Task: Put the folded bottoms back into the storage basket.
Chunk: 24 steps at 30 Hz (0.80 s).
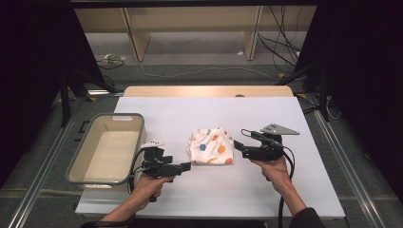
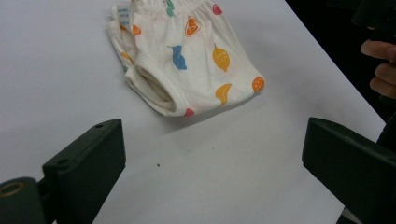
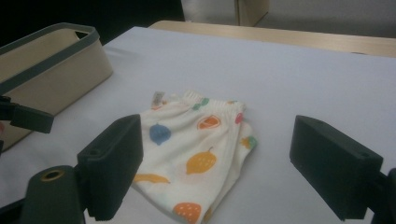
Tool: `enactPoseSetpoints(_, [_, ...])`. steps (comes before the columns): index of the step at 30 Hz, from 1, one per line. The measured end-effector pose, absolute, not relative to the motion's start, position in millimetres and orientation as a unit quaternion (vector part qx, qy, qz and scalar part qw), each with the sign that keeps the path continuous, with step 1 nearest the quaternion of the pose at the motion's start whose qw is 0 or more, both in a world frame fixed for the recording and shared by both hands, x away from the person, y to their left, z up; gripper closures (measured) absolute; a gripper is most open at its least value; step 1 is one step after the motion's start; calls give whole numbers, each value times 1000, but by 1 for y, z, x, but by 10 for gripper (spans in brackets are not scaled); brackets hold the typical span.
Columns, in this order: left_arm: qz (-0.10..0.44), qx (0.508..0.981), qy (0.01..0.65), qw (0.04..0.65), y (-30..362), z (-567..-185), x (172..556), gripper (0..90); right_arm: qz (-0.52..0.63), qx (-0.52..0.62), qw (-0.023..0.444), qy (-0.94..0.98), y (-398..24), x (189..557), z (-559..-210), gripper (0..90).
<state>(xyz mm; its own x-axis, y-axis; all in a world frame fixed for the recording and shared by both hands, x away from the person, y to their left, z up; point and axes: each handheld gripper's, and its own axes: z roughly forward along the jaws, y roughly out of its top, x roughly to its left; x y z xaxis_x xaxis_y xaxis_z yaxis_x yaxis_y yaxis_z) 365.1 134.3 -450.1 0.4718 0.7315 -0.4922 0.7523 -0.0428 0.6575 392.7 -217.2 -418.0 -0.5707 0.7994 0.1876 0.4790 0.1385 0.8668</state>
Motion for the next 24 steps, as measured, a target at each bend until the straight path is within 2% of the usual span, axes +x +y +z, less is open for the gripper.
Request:
enactPoseSetpoints(7, [-49,706,548,445,130,-455,370,77,481,439,155,743,-213,403,-422,180])
enactPoseSetpoints(24, [-38,721,561,405,111,-464,384,125,452,461,128,753,-208,430,-436,180])
